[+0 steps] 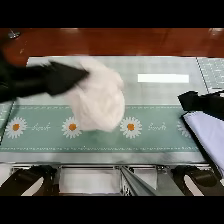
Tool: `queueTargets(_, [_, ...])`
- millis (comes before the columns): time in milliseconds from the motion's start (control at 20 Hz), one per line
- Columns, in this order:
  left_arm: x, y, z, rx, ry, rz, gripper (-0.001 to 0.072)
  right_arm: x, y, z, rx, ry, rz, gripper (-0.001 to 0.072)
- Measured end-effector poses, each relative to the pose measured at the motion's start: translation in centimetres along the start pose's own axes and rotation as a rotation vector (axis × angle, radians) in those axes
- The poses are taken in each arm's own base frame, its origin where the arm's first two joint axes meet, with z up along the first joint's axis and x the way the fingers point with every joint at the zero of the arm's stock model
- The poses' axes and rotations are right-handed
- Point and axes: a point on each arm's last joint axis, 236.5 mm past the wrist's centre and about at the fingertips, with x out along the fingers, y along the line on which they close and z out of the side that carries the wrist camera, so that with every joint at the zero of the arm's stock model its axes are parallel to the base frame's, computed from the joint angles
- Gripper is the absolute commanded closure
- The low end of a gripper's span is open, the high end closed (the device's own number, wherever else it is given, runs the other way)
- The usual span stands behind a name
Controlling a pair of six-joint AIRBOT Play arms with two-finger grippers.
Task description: Fold the shirts.
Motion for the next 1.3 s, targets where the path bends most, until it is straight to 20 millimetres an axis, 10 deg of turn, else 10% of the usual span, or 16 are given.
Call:
queueTargets(200, [6.3, 3.0, -11.5, -0.144, 0.256, -0.015, 0.0632, -0.4, 0.0, -0.1, 0.007, -0.005, -0.001, 0.0082])
queueTargets(300, [8.4, 5.0, -16.3, -0.211, 0.375, 0.011, 0.0020, -0.4, -0.1, -0.1, 0.014, -0.001, -0.004, 0.0081])
queueTargets(500, [9.2, 9.0, -19.6, -0.330, 0.520, 0.060, 0.0008, 0.9, -1.9, -0.6, 0.040, 0.043, -0.068, 0.0081])
queueTargets(750, [1.5, 15.7, -17.4, -0.440, 0.589, 0.249, 0.0009, 1.5, -10.2, -1.2, 0.186, 0.088, -0.290, 0.0082])
queueTargets(1000, [-3.7, 12.8, -26.5, -0.579, 0.814, 0.253, 0.0009, 3.9, -11.5, -5.8, 0.330, 0.200, -0.228, 0.0082])
queueTargets(1300, [0.1, 8.8, -32.9, -0.493, 0.821, 0.164, 0.0009, 6.5, -8.6, -8.8, 0.414, 0.252, -0.067, 0.0082])
